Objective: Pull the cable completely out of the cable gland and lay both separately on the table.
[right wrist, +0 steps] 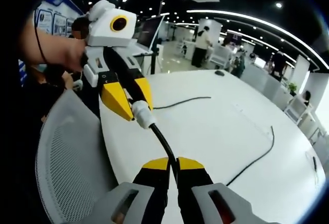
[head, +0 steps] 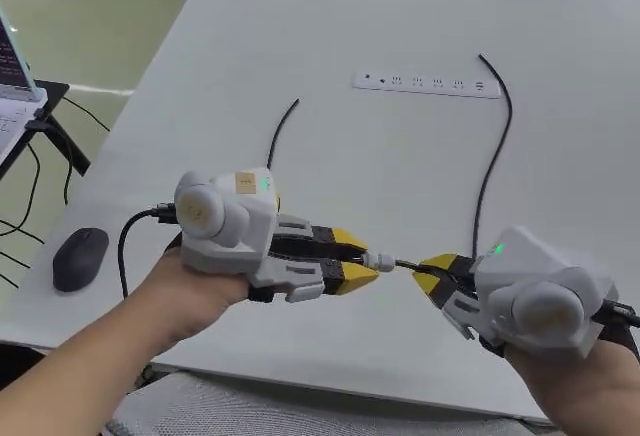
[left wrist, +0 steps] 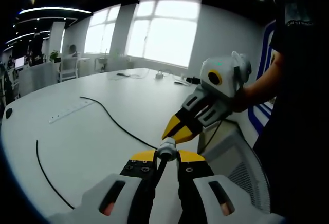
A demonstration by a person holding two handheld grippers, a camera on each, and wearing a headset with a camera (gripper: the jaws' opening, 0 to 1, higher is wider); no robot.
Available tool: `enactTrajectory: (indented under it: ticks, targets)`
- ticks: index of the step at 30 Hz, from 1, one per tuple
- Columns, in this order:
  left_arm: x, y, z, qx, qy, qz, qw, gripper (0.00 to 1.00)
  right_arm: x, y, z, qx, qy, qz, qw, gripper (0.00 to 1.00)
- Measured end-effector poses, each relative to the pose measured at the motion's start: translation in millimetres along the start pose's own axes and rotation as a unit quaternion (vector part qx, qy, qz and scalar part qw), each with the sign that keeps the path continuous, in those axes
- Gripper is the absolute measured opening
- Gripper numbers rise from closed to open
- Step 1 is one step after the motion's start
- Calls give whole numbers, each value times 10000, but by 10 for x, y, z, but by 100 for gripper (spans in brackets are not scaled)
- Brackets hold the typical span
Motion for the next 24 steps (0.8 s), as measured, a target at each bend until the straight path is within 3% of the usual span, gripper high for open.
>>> enactTrajectory:
  ticks: [7,12,15,18,21,24]
  targets:
    - [-27,-2,-30,-11,54,-136,9999,15,221,6,-139,227,-717,202,9970,0]
    - [-19,-9,-61,-21,94,-180,9998,15,387,-3,-176,287,-1234,328,9914,0]
    - [-14,-11,-80,-27,115,-205,9997,15,477,-16,-172,294,-1781,398,9828,0]
    - [-9,-8,-71,-71,112,-207,9997,15,567,-52,-167,281,-2346,447,9707,0]
    - [11,-17,-66,-119,96,-181,9997,15,621,-89,-176,338,-2547,482,9652,0]
    - [26,-31,-63,-146,118,-181,9997,15,610,-91,-156,368,-2561,512,9646,0]
Point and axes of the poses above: the centre of the closed fingertips' face, and the gripper's own axes: y roughly backward along the fingers, z roughly to its left, x roughly out of its underside, the point moved 2 cm from there along y, roughly backward along the fingers, and after that the axes turned 1 degree about -y, right-handed, at the moved point
